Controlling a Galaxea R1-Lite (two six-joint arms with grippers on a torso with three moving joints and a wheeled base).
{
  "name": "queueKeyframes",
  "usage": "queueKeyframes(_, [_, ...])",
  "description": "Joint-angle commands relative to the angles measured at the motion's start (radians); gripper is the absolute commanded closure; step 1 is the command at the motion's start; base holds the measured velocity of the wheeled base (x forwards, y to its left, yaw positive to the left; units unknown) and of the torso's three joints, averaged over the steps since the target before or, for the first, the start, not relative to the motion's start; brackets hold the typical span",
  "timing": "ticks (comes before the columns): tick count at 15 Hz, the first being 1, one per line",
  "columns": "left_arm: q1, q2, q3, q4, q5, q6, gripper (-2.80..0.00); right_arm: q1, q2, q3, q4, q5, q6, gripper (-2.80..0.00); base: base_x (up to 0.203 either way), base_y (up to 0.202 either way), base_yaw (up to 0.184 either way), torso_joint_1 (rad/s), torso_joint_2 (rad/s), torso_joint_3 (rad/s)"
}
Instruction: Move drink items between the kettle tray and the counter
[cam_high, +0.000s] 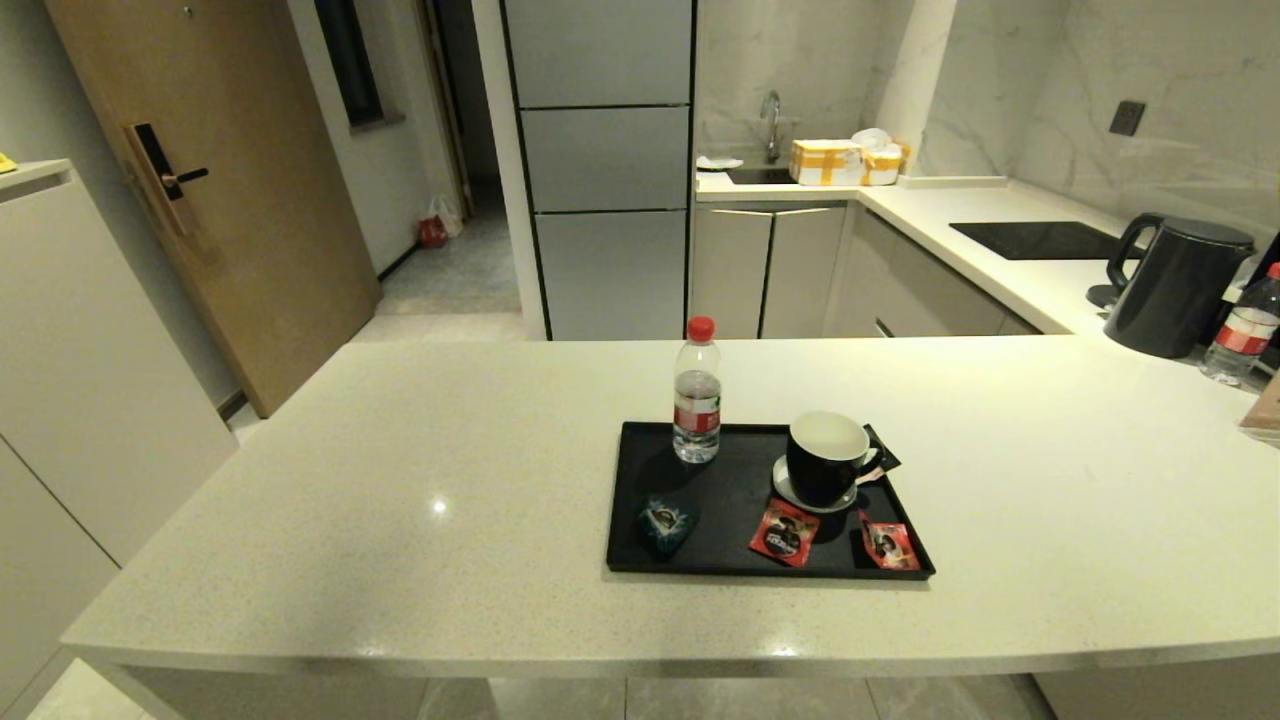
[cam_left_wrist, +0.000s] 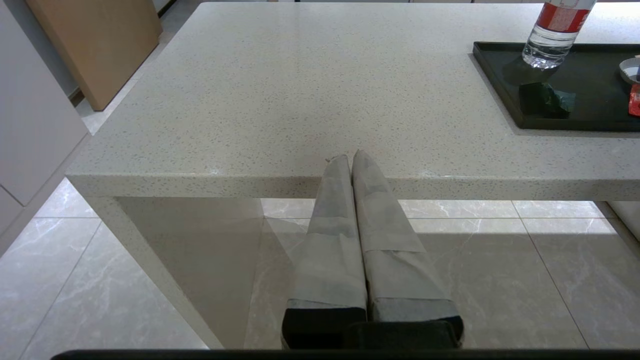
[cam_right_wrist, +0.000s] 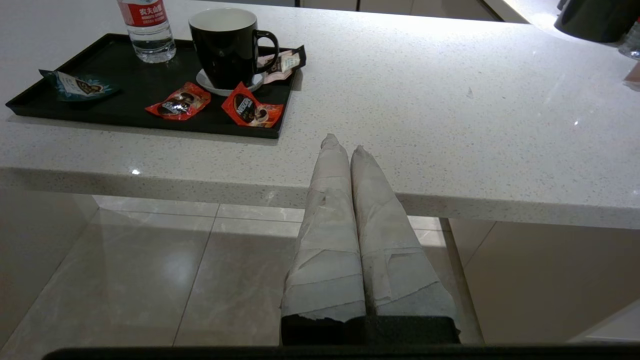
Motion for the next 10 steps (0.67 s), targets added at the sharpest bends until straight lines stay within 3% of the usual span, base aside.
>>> queueKeyframes(1, [0.001,0.001,0.0,0.0,0.0,0.0,0.0,0.0,0.0,0.003,0.001,0.0,-0.001,0.0,0.0,0.0,0.0,0.0,0.0,0.0])
queueKeyframes(10, [0.0,0.001,0.0,0.0,0.0,0.0,0.0,0.0,0.001,0.003,-0.003,-0.003,0.024,0.0,0.0,0.0,0.0,0.0,0.0,0.0])
